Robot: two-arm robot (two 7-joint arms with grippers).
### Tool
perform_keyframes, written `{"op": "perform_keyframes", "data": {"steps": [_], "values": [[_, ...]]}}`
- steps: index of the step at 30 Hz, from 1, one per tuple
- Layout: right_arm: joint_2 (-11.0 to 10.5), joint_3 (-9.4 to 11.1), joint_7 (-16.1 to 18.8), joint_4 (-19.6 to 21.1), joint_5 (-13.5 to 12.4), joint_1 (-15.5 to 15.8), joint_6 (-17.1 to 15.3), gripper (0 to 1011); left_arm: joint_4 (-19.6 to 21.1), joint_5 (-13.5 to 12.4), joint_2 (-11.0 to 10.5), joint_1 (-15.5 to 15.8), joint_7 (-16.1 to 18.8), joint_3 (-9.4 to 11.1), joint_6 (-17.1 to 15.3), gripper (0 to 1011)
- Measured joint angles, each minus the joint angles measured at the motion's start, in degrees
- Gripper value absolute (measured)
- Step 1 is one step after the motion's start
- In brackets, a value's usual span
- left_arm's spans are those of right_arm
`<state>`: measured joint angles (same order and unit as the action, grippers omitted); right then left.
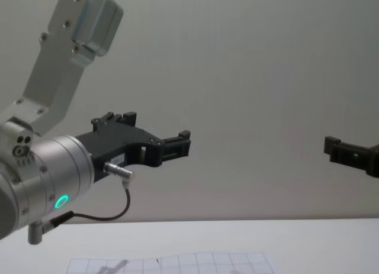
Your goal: Use the one hand to pick up the stamp and affix it onto the A4 paper.
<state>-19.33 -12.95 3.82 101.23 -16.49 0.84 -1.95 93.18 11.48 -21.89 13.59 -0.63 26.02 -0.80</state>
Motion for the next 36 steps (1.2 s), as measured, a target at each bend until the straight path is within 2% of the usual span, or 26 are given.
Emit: {"op": "perform_keyframes", "data": {"steps": [30,36], "values": [[0.0,0.0,0.0,0.0,0.0,0.0,0.0,1001,0.0,0.0,0.0,0.0,0.0,0.0,0.0,1001],[-1.1,0.7,0.3,0.3,-1.0,1.1,-0.4,1001,0.0,0.0,0.0,0.0,0.0,0.0,0.0,1001]]}}
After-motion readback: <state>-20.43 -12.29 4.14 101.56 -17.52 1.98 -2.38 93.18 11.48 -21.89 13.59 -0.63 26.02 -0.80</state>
